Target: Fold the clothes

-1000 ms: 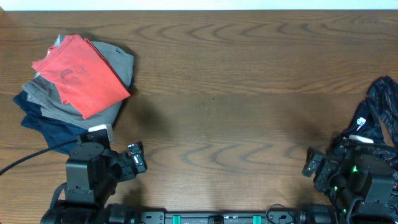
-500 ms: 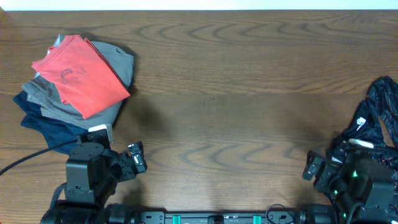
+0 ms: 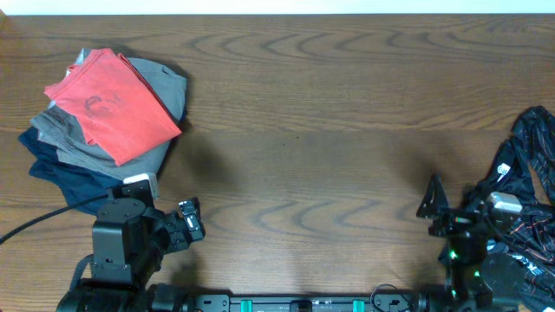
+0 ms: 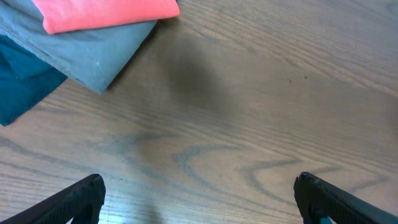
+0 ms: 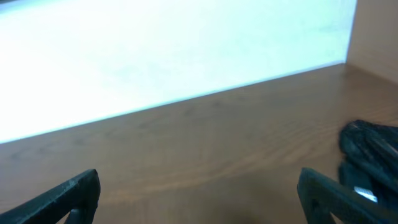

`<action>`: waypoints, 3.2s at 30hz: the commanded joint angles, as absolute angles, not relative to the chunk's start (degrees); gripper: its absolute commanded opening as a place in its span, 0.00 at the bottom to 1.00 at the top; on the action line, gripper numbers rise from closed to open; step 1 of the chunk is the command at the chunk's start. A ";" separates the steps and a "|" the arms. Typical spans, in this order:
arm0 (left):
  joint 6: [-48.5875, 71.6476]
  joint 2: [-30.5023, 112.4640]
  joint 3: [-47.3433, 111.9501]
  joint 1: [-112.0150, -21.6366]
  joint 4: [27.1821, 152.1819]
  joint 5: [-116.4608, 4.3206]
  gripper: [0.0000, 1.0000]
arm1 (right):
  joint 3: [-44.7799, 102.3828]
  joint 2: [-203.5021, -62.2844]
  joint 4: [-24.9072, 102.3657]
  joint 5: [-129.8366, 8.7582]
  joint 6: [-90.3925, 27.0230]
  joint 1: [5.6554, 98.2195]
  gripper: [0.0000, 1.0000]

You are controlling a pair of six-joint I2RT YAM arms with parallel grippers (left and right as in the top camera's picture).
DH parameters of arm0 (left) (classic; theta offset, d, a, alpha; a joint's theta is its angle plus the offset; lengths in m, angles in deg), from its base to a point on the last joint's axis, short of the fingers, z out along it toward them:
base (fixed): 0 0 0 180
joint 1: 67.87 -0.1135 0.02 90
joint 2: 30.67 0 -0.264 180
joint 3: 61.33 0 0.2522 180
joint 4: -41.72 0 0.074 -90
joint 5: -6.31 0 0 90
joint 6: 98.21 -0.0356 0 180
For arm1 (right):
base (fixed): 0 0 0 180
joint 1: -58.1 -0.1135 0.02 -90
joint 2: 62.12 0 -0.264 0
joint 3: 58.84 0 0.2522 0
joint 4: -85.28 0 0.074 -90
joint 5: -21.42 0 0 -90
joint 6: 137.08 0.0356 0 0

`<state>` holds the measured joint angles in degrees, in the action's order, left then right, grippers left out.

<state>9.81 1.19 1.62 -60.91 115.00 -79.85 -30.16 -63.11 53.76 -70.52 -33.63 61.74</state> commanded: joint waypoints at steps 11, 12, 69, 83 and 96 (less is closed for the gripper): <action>10.08 1.17 1.70 -60.78 114.96 -80.72 0.98 | -44.74 -62.44 68.14 -64.05 -42.66 62.11 0.99; 10.08 1.17 1.70 -60.78 114.96 -80.72 0.98 | -44.76 -62.44 67.68 -64.07 -42.68 62.11 0.99; 9.40 -30.24 -35.65 -65.72 79.62 -86.34 0.98 | -44.76 -62.50 67.64 -64.07 -42.68 62.11 0.99; 3.85 -30.24 -47.32 -65.77 59.42 -86.23 0.98 | -44.76 -62.50 67.64 -64.07 -42.68 62.11 0.99; 3.85 -29.19 -47.32 -65.77 59.49 -86.25 0.98 | -44.76 -62.50 67.64 -64.07 -42.68 62.11 0.99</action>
<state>5.01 -29.30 -46.36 -65.53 56.99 -85.38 -44.69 -62.85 67.83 -64.46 -41.72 61.74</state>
